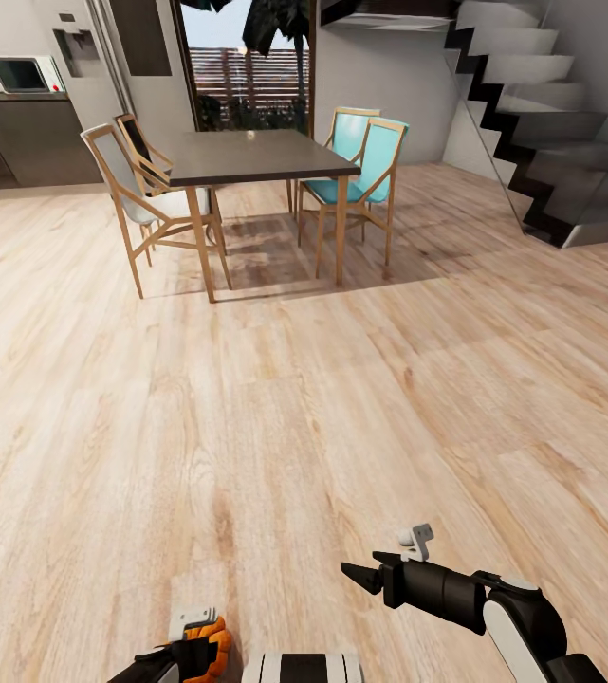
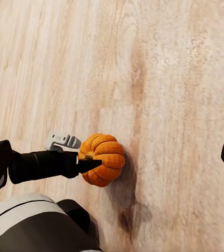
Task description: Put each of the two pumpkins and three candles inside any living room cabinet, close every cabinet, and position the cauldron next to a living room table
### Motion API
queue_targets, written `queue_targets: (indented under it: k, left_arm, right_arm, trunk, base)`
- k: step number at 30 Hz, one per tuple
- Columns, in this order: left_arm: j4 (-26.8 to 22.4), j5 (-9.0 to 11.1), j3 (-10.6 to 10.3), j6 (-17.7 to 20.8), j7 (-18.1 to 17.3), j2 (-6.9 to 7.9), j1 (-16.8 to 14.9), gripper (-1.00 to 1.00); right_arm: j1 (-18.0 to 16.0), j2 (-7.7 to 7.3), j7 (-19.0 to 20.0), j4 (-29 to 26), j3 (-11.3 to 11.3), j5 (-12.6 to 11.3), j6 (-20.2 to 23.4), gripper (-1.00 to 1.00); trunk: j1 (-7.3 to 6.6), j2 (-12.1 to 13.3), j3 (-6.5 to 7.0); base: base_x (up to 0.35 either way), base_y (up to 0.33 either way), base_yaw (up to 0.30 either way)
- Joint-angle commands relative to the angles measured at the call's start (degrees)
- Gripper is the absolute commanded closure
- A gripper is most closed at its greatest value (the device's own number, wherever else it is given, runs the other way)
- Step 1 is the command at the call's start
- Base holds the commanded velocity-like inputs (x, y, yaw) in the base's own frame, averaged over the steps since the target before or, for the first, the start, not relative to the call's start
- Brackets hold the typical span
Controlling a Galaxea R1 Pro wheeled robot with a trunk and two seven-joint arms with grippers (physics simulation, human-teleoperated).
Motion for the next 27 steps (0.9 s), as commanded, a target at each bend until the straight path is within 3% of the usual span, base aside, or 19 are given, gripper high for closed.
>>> queue_targets:
  k: [1,5,27]
  left_arm:
    - [-0.2,0.4,-0.4,0.3,0.4,0.06,0.0,-1.0]
    - [-0.2,0.4,-0.4,0.3,0.4,0.06,0.0,-1.0]
    - [-0.2,0.5,-0.4,0.4,0.2,0.13,0.0,-1.0]
  right_arm:
    - [0.0,-0.03,0.0,0.0,0.0,-0.2,0.3,-1.0]
    - [0.0,-0.03,0.0,0.0,0.0,-0.2,0.3,-1.0]
    - [0.0,-0.03,-0.1,0.0,0.0,-0.2,0.3,-1.0]
  trunk:
    - [-0.01,0.0,-0.04]
    - [0.09,-0.1,-0.93]
    - [0.09,-0.1,-0.93]
  base:
    - [0.0,0.0,0.0]
    - [0.0,0.0,0.0]
    - [0.0,0.0,0.0]
